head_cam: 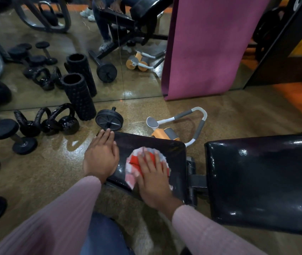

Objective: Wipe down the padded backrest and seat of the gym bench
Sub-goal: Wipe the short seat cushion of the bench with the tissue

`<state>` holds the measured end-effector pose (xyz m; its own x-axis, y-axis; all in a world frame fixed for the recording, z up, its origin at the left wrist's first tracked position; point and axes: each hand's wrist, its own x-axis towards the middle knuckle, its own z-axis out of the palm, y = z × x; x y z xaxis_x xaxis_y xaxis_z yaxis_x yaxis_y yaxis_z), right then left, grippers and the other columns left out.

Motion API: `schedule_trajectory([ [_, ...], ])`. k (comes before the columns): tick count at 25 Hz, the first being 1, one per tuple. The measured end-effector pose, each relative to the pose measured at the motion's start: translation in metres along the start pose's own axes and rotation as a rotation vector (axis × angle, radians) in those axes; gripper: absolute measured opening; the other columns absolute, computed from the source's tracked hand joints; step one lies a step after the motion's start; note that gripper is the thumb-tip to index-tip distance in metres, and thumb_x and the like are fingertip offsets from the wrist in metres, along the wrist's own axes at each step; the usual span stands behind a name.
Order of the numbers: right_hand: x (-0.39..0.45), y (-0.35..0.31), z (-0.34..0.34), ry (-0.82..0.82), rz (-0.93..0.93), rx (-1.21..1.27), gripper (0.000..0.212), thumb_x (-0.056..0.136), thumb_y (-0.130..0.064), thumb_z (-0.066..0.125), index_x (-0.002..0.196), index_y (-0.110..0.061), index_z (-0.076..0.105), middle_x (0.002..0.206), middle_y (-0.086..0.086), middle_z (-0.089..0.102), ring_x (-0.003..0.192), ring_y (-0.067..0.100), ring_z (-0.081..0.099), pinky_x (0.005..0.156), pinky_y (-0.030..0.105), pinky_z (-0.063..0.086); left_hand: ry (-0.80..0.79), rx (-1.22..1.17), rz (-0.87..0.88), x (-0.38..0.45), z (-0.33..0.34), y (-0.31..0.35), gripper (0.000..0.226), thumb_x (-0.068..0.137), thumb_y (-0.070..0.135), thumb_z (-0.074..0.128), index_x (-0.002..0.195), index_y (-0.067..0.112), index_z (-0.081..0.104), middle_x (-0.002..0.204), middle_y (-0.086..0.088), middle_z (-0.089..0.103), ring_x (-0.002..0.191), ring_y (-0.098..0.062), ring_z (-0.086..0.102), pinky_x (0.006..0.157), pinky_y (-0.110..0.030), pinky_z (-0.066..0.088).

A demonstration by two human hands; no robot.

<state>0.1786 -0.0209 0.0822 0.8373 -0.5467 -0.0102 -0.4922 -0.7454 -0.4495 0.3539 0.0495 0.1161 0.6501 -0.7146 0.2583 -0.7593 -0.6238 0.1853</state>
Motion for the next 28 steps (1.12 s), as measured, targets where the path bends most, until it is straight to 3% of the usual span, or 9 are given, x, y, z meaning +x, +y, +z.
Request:
schedule_trajectory([
  [3,-0.043,0.022,0.003,-0.066,-0.119,-0.049,0.058,0.098,-0.058,0.003,0.152,-0.041,-0.010,0.160,-0.018,-0.019,0.146,0.014,-0.026,0.119,0.041,-0.014,0.001,0.000,0.003,-0.001,0.000,0.000,0.049,0.093,0.028,0.033,0.129,0.003,0.057,0.135,-0.010,0.055,0.131,-0.025,0.046,0.109,-0.037,0.033],
  [6,-0.048,0.062,0.001,0.001,0.098,0.005,0.065,0.093,-0.065,-0.005,0.152,-0.038,-0.006,0.159,-0.021,-0.016,0.148,0.011,-0.021,0.122,0.043,-0.002,0.006,-0.010,-0.001,-0.001,0.000,0.000,0.048,0.093,0.027,0.035,0.128,0.003,0.058,0.134,-0.010,0.056,0.130,-0.025,0.046,0.109,-0.038,0.034],
  [9,-0.005,0.043,0.001,0.015,0.199,0.032,0.074,0.082,-0.072,-0.015,0.147,-0.039,-0.012,0.157,-0.018,-0.017,0.149,0.019,-0.018,0.121,0.047,-0.001,0.005,-0.011,0.007,0.000,0.001,-0.001,0.049,0.093,0.027,0.034,0.127,0.002,0.058,0.133,-0.012,0.056,0.130,-0.026,0.047,0.108,-0.039,0.034],
  [12,0.010,-0.011,0.005,0.007,0.005,0.011,0.063,0.094,-0.053,0.004,0.154,-0.034,-0.002,0.162,-0.012,-0.009,0.149,0.022,-0.018,0.120,0.045,-0.009,0.003,-0.001,0.012,0.000,0.001,-0.001,0.050,0.092,0.027,0.034,0.126,0.001,0.058,0.132,-0.013,0.057,0.129,-0.027,0.048,0.107,-0.038,0.035],
  [15,-0.029,-0.010,0.008,-0.053,-0.160,-0.015,0.056,0.102,-0.046,0.016,0.153,-0.038,-0.004,0.161,-0.018,-0.015,0.147,0.014,-0.024,0.117,0.039,-0.017,-0.016,0.005,0.012,-0.001,0.001,-0.002,0.049,0.093,0.028,0.033,0.128,0.003,0.057,0.135,-0.011,0.055,0.131,-0.025,0.046,0.108,-0.038,0.034],
  [20,-0.036,0.073,0.004,0.049,0.138,0.002,0.068,0.095,-0.061,-0.008,0.155,-0.031,0.002,0.163,-0.013,-0.006,0.151,0.015,-0.009,0.121,0.047,0.007,0.003,-0.008,0.003,0.000,0.002,-0.002,0.048,0.093,0.027,0.034,0.128,0.003,0.057,0.135,-0.010,0.055,0.131,-0.024,0.046,0.109,-0.038,0.033],
  [23,0.015,0.036,0.001,0.085,0.207,0.037,0.081,0.086,-0.066,-0.007,0.155,-0.028,0.008,0.163,-0.010,0.002,0.151,0.020,-0.007,0.122,0.044,-0.001,0.005,-0.010,0.005,0.000,0.003,-0.002,0.049,0.093,0.027,0.034,0.127,0.002,0.058,0.134,-0.011,0.056,0.130,-0.025,0.047,0.108,-0.038,0.034],
  [26,0.015,-0.010,0.002,0.038,-0.008,0.031,0.062,0.097,-0.053,0.010,0.156,-0.033,0.004,0.163,-0.013,-0.003,0.149,0.016,-0.016,0.119,0.039,-0.009,0.006,-0.020,-0.004,-0.001,0.001,0.000,0.050,0.092,0.028,0.033,0.126,0.002,0.059,0.133,-0.011,0.057,0.129,-0.025,0.048,0.106,-0.037,0.036],
  [28,-0.022,0.004,0.007,-0.035,-0.132,-0.034,0.057,0.101,-0.049,0.013,0.154,-0.037,-0.003,0.162,-0.017,-0.012,0.147,0.013,-0.022,0.119,0.039,-0.014,0.000,-0.019,-0.005,-0.002,0.000,-0.001,0.050,0.092,0.028,0.033,0.126,0.002,0.058,0.134,-0.011,0.056,0.128,-0.025,0.048,0.105,-0.037,0.035],
])
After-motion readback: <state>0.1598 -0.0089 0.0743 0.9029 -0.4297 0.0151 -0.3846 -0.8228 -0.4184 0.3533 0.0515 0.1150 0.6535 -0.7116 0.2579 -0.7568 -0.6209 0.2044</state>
